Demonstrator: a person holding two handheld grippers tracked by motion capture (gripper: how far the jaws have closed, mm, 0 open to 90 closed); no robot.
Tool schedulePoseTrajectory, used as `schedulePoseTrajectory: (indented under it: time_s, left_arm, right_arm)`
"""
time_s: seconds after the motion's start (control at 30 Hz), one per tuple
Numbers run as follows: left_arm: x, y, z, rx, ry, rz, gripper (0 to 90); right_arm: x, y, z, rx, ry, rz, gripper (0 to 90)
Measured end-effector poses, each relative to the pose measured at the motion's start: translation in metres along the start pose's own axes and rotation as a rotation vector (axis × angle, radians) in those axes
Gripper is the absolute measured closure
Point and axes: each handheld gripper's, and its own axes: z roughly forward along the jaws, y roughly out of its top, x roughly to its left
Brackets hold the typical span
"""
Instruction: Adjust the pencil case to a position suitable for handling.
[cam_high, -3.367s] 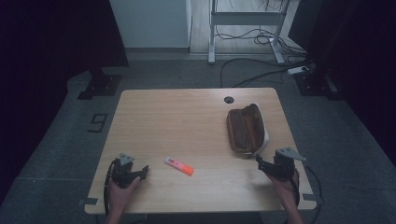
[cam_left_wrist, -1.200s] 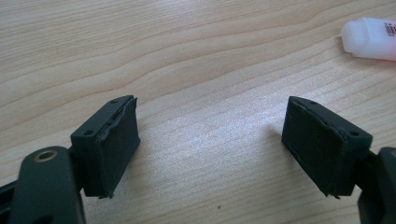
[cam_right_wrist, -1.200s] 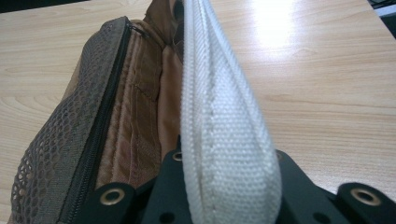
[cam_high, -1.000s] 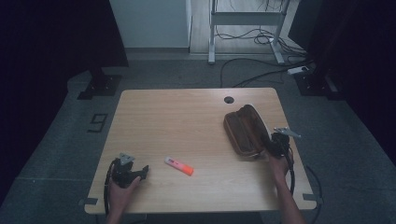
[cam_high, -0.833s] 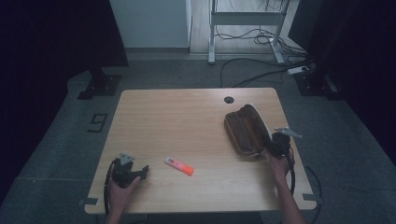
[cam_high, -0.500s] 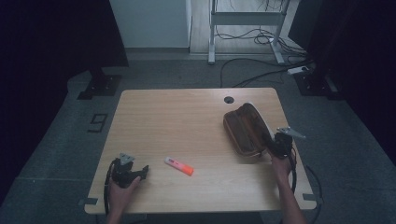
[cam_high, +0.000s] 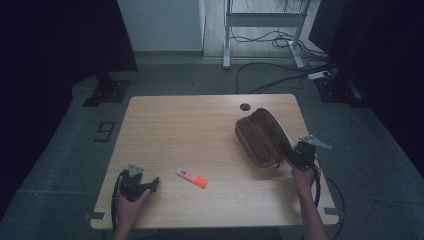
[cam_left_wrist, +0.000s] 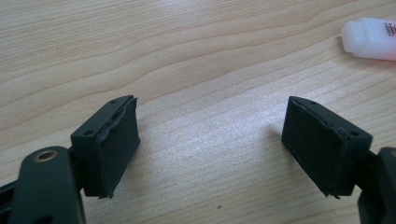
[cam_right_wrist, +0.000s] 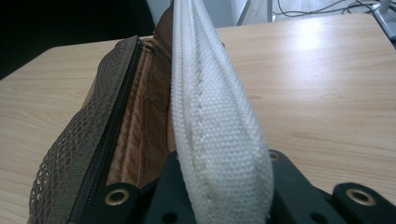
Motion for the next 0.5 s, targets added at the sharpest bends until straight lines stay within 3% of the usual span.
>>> schedulePoseTrajectory:
  time_s: [0.5]
  left_arm:
    - [0.0,0.0,0.0,0.0,0.001,0.0,18.7]
  right_arm:
    - [0.0072,0.0058,-0.0076,-0.028,0.05,-0.018,82.9]
